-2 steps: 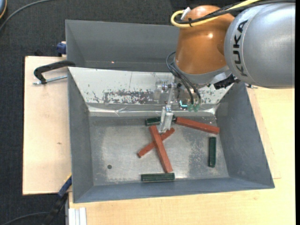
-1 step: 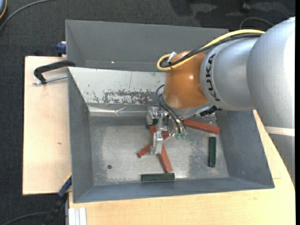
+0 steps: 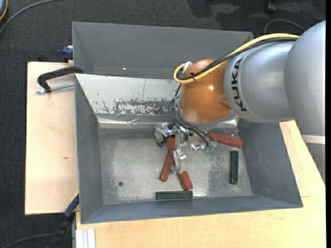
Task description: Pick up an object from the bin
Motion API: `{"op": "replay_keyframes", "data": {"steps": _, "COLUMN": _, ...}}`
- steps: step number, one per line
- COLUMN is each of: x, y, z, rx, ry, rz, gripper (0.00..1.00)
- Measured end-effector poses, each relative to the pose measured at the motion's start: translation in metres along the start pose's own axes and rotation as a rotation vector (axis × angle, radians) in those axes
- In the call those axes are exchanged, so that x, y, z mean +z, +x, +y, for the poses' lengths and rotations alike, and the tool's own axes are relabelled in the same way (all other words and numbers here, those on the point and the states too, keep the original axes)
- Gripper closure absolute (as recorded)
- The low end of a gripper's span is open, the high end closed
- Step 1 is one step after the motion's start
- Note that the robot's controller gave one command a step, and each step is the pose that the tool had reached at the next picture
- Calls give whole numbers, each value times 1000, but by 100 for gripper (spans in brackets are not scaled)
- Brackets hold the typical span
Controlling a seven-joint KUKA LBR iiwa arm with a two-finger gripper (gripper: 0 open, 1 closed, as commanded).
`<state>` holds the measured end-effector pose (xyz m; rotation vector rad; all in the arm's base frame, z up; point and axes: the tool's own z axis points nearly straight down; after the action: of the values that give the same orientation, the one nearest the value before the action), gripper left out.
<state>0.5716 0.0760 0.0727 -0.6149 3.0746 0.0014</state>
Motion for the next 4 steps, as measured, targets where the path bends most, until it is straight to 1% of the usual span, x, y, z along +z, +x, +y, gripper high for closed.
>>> {"op": "replay_keyframes", "data": {"steps": 1, "x": -3, "y": -2, "z": -1, "rx": 2, "ry": 1, "rz": -7, "gripper": 100}}
{"op": "replay_keyframes", "data": {"steps": 2, "x": -61, "y": 87, "z": -29, "rx": 34, "ry": 3, "rz": 6, "gripper": 100}}
{"op": "replay_keyframes", "data": {"steps": 3, "x": -58, "y": 84, "z": -25, "rx": 28, "ry": -1, "rz": 5, "gripper": 0}}
{"op": "replay_keyframes", "data": {"steps": 4, "x": -32, "y": 34, "z": -48, "rx": 21, "ry": 1, "rz": -2, "gripper": 0}}
